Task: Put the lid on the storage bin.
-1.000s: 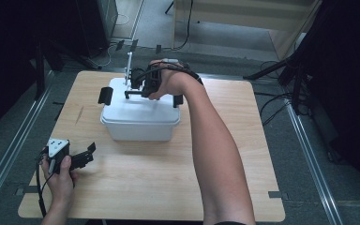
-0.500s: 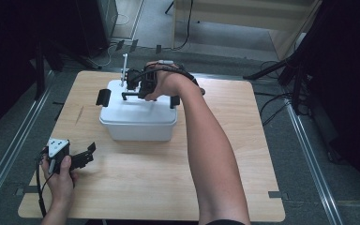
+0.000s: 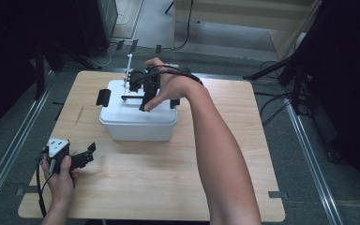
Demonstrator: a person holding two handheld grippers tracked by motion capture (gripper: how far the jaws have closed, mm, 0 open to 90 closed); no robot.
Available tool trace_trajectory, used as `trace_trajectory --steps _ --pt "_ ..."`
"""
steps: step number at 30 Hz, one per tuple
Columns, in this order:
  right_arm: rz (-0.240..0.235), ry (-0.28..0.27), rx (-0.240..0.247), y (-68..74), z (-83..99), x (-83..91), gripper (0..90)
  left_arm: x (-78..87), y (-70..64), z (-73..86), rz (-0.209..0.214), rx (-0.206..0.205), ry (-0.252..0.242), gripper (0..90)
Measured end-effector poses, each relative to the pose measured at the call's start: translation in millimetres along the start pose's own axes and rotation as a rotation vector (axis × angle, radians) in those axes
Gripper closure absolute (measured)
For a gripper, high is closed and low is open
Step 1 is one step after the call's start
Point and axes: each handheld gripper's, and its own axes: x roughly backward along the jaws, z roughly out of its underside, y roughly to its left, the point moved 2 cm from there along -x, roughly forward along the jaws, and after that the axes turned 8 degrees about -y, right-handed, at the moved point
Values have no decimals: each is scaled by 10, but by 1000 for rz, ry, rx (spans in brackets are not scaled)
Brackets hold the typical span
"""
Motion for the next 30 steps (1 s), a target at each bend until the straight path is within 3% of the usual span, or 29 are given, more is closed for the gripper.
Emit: trace_trajectory --steps 1,3,10,20,30 --pt "-3 -2 -22 9 18 19 12 1 -1 0 1 -3 1 32" --pt "-1 -10 -29 8 36 33 0 1 -3 1 1 -5 2 32" --pt "-7 16 -42 51 246 148 0 -4 0 1 -5 -5 0 32" --pt "0 8 -89 62 623 285 0 -6 -7 4 -4 -7 -3 32" --pt "15 17 -93 130 811 408 0 -7 -13 4 -6 -12 -1 32"
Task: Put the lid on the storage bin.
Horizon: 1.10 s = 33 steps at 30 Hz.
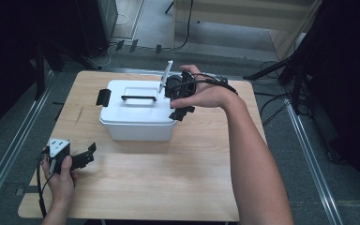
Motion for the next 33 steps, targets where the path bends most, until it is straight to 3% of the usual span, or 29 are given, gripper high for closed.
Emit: trace_trajectory --steps 11,33 --pt "10 16 -7 28 200 115 0 7 -3 2 0 -4 0 32" --pt "40 30 -66 169 892 224 0 19 -3 3 -2 0 -11 32"
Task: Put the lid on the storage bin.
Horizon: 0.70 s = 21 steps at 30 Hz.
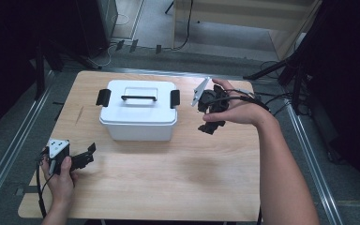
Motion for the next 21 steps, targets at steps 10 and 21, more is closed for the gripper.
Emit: trace_trajectory --steps 10,21 --pt "12 -1 -25 46 213 18 0 5 -1 1 0 -7 4 32" --pt "13 -13 -75 102 498 25 0 5 -6 2 -1 -10 2 32"
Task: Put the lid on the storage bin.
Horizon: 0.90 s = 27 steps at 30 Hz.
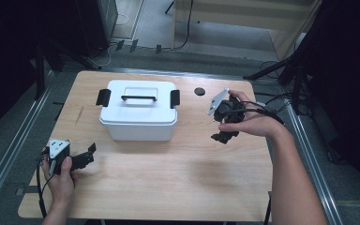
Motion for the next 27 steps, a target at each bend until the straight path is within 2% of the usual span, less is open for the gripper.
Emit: trace_trajectory --steps 11,18,27 --pt "9 -14 -36 78 266 43 0 1 -7 2 -4 -1 -3 32" --pt "11 -15 -42 148 403 46 0 -1 -8 2 -5 -2 -3 32" --pt "23 -59 -50 300 533 20 0 3 -11 4 -1 -7 0 32"
